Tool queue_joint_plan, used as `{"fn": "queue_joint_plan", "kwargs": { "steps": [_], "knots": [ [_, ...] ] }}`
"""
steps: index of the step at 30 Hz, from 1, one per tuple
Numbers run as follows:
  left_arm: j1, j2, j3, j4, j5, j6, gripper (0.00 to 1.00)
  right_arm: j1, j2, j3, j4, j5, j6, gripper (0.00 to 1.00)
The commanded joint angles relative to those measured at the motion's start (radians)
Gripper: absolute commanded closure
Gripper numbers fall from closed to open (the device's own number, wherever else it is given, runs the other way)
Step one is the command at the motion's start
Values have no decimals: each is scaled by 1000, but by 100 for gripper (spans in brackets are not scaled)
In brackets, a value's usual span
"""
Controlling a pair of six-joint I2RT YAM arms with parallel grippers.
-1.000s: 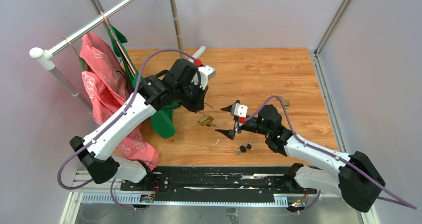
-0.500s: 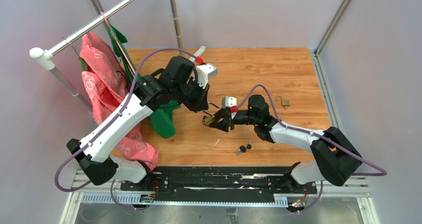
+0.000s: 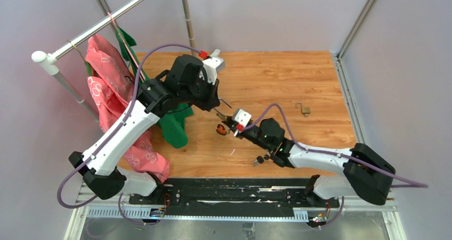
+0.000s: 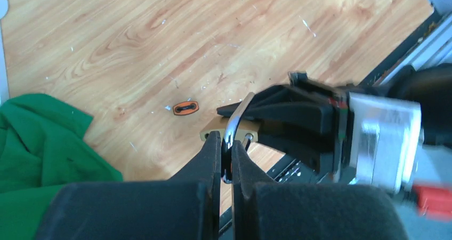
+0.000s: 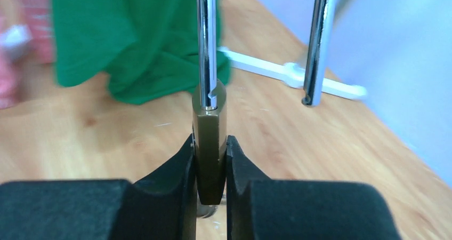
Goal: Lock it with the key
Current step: Adjust the lock.
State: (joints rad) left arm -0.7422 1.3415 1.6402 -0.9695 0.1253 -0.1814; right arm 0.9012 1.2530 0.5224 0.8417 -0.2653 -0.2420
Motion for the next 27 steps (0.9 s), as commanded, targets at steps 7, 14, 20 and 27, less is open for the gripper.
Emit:
{"fn": "queue_joint_plan", "kwargs": {
  "steps": [7,14,20,27],
  "knots": [
    [61,52,83,3,-122,-28,100,381,135,28,225,852,-396,45],
    [60,9,5,7,-100,73,100,354,-202,-41,-206,432,-115,19],
    [60,-7,17,6,119,315,100,-23,-469,-1,-602,-358,50,18],
    [48,-35,46,-102,331,535,100,-304,-454,101,-597,-556,-5,20]
  ]
}}
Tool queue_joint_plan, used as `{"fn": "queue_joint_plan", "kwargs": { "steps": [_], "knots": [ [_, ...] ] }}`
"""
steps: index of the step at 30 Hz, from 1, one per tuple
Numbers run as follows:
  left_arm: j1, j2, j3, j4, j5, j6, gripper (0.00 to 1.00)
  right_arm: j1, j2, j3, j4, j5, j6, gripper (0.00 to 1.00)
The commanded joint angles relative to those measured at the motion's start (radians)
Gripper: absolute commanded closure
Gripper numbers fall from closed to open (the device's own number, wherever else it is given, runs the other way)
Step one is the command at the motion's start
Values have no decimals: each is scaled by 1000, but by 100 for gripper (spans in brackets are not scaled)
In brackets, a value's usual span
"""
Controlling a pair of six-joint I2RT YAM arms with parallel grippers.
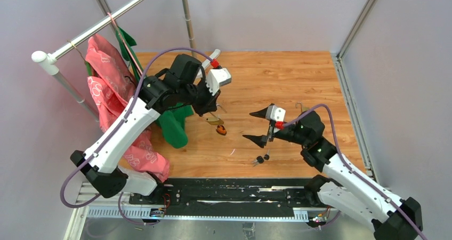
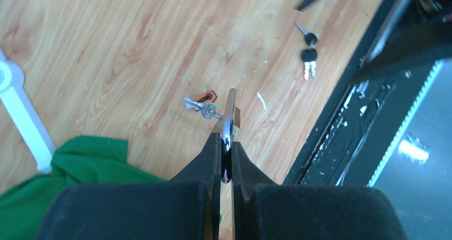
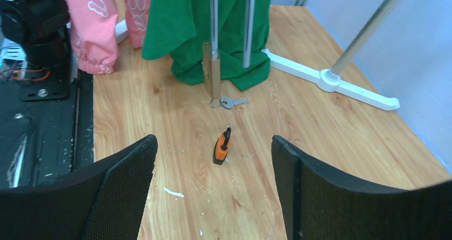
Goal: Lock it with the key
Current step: Adjust the lock.
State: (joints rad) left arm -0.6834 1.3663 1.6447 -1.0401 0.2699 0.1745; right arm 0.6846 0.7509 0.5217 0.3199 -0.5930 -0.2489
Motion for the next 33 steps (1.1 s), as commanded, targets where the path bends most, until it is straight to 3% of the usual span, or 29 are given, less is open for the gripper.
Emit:
{"fn": "queue_joint_plan", "kwargs": {
  "steps": [1,7,10,12,16,20,25,27,30,32,33],
  "knots": [
    [-17,-72,30,-46,220,201,100,-112,87,137,-100,-259,-7,20],
    [-41,-113,4,-53,340,197,100,-177,332,312,-243,-406,-95,22],
    [-41,-105,5,-23,255,54,100,-164,375,309,-142,-438,37,16],
    [-41,-118,-31,20,181,-33,100,-128,347,263,-57,-378,56,16],
    [-41,-135,-70,72,173,-103,100,-70,283,118,132,-363,68,14],
    [-39,-129,-40,113,76,-215,100,-7,304,87,238,-194,161,16],
    [-38,-114,-23,123,132,-244,100,97,393,35,451,-70,177,18],
    [-38,-115,-31,124,134,-251,100,106,429,57,459,-63,200,26],
    [-38,-120,-38,123,128,-244,100,114,451,77,467,-63,212,48],
    [-38,-123,-43,124,131,-241,100,118,454,77,474,-72,215,66],
    [-38,-124,-46,124,131,-240,100,120,455,77,474,-76,217,83]
  ]
}}
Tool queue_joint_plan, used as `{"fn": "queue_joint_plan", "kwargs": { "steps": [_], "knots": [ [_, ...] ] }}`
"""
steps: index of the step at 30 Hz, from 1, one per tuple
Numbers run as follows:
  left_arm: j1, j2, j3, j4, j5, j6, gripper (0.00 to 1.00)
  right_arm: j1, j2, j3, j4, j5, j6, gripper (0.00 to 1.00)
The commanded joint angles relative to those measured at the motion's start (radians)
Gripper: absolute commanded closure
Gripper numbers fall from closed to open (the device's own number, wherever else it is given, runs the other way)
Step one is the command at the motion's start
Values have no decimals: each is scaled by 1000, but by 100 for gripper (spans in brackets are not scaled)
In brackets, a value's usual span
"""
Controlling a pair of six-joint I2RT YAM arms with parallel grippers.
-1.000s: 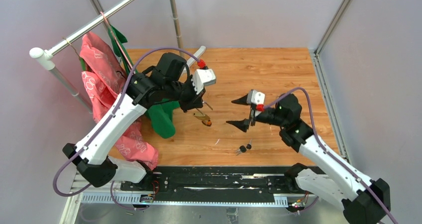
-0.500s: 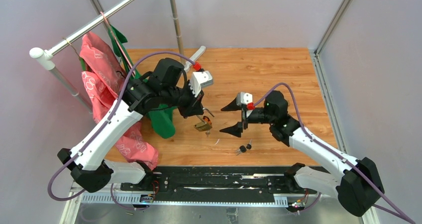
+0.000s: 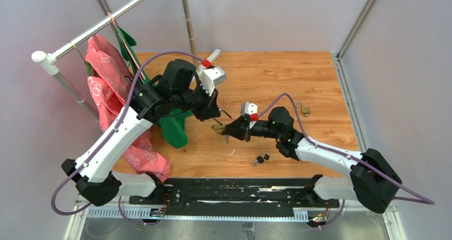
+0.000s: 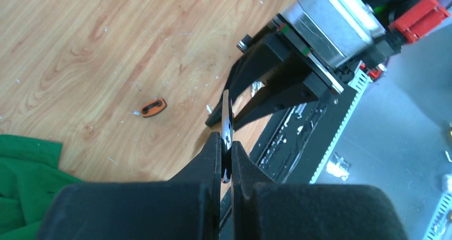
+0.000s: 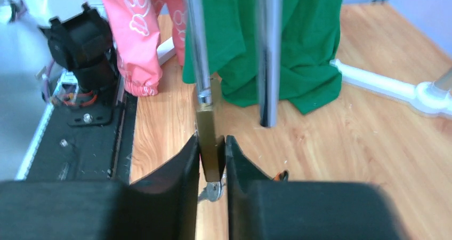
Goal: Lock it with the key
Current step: Adjust the lock.
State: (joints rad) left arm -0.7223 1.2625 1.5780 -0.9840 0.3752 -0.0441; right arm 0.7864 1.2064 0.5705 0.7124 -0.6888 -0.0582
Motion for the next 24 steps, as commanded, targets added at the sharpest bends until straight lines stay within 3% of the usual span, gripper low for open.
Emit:
{"fn": "queue_joint_plan", "kwargs": {
  "steps": [1,2,5,7,8,9,10,14,16,18,20,22,24],
  "knots": [
    [1,-20,21,68,26,-20,100,20,-2,27,77,16,26,95],
    [1,-19,21,68,27,-19,100,20,-4,26,70,13,24,100],
    [1,-21,12,77,28,-9,98,20,-26,28,49,28,28,100],
    [1,-28,0,85,-18,3,46,20,-50,25,49,51,38,100],
    [1,-33,-5,85,-37,17,32,20,-63,23,53,64,46,100],
    [1,-39,-10,91,-55,23,6,19,-79,23,57,80,51,100],
    [1,-49,-17,101,-68,31,1,19,-102,23,57,98,53,100],
    [57,-175,-121,235,-5,177,1,19,-189,13,42,135,65,100],
    [128,-251,-229,321,98,239,5,19,-230,14,46,124,91,100],
    [166,-301,-322,332,225,314,16,20,-254,16,54,96,109,100],
    [168,-330,-380,282,388,443,32,24,-266,22,47,82,120,100],
    [164,-357,-438,314,489,480,49,37,-271,26,33,81,108,100],
    [141,-377,-480,440,421,389,48,65,-270,30,30,85,86,100]
  ]
}}
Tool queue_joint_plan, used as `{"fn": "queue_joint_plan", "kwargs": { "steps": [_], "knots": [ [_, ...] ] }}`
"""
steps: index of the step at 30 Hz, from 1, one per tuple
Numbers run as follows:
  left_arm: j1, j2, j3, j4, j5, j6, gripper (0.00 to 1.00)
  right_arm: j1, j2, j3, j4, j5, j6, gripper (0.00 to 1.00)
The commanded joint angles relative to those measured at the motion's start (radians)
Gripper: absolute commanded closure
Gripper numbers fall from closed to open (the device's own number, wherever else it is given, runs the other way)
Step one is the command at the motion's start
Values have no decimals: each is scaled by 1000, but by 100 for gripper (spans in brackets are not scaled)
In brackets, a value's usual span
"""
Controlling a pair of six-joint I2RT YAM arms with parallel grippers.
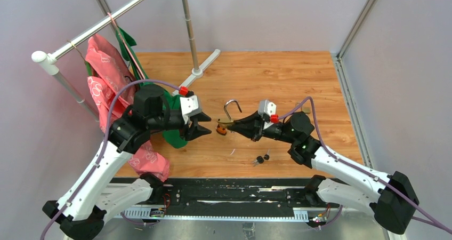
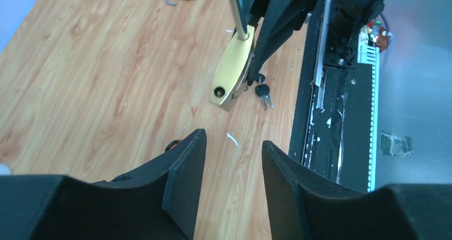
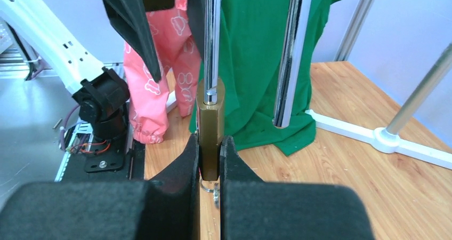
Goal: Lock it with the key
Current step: Adjust the lock.
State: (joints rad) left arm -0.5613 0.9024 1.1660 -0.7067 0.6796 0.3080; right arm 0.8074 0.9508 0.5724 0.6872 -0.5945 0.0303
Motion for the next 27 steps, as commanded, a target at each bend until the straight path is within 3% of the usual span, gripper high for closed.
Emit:
{"fn": "queue_joint_plan", "kwargs": {
  "steps": [1,3,6,15,18,22,27],
  "knots": [
    [-23,-27,-88,229,89,-2,48,57,-12,32,50,-5,-13,100],
    [-28,-38,-130,327,80,-46,47,75,-11,40,40,4,-25,100],
    [-45,-28,-156,341,99,-48,46,90,-15,50,32,11,-58,100],
    [-113,-19,-161,307,110,-36,65,96,-6,63,-1,33,-81,100],
    [-126,-14,-162,267,85,-10,65,96,-11,61,13,40,-82,100],
    [-126,-11,-164,231,51,32,55,96,-15,63,6,41,-89,100],
    [-126,2,-153,229,23,27,65,96,-18,61,3,39,-91,100]
  ]
}}
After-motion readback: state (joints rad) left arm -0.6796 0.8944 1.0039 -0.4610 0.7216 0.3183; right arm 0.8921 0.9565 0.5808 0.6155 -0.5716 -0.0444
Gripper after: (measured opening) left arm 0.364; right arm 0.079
